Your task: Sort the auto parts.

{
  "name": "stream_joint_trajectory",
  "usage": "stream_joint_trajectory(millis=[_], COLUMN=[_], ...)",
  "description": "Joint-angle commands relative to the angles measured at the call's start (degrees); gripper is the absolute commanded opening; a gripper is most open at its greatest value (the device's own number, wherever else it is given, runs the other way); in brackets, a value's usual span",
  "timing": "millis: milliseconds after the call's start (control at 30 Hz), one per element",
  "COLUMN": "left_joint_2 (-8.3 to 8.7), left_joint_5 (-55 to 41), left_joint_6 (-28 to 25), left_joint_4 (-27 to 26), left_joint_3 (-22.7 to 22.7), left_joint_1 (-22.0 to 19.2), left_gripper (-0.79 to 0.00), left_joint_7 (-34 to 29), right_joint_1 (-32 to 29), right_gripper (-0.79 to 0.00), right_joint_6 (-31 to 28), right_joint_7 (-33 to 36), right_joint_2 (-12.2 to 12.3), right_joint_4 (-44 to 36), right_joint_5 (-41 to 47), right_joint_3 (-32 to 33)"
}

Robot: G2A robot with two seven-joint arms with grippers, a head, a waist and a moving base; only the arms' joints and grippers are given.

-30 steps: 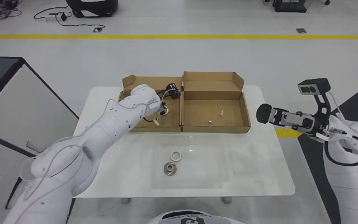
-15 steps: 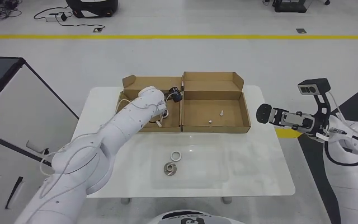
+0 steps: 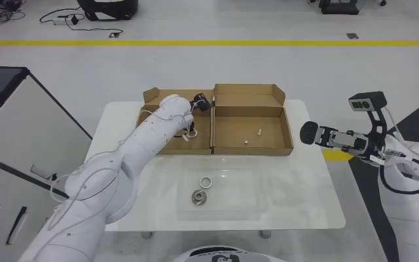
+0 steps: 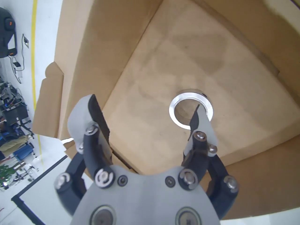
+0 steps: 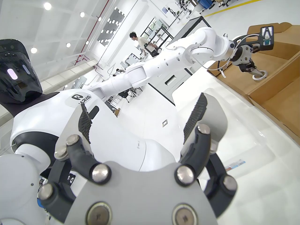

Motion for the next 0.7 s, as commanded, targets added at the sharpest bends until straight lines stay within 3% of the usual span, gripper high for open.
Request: stream_joint_trajectory(millis=[0,200,333,500,667], left_joint_2=[0.32,2.32,4.83,9.39,14.49], left_joint_5=[0.12,1.65,2.86,5.01,6.19], left_joint_6=[0.27,0.20,-1.07,-1.68,-3.84], left_joint_4=[-0.48,-5.61,-12.19,-25.11,-41.86], left_joint_3=[-0.64,-2.77,-4.99,-9.57,-16.01], left_joint_1=[-0.30,-1.00,-0.47,2.30,8.77], left_gripper=[0.000,0.000,0.000,0.000,0.000], left_joint_7=[-0.32,-3.55,-7.17,-14.04,-22.43], right_joint_1=[0.00,0.00,0.00,0.00,0.00], right_gripper=[0.000,0.000,0.000,0.000,0.000], right_joint_6=[0.00,0.00,0.00,0.00,0.00], right_joint_7=[0.00,0.00,0.00,0.00,0.00], right_joint_2=[0.00,0.00,0.00,0.00,0.00], right_joint_4=[0.00,0.00,0.00,0.00,0.00], right_joint_5=[0.00,0.00,0.00,0.00,0.00], right_joint_3=[0.00,0.00,0.00,0.00,0.00])
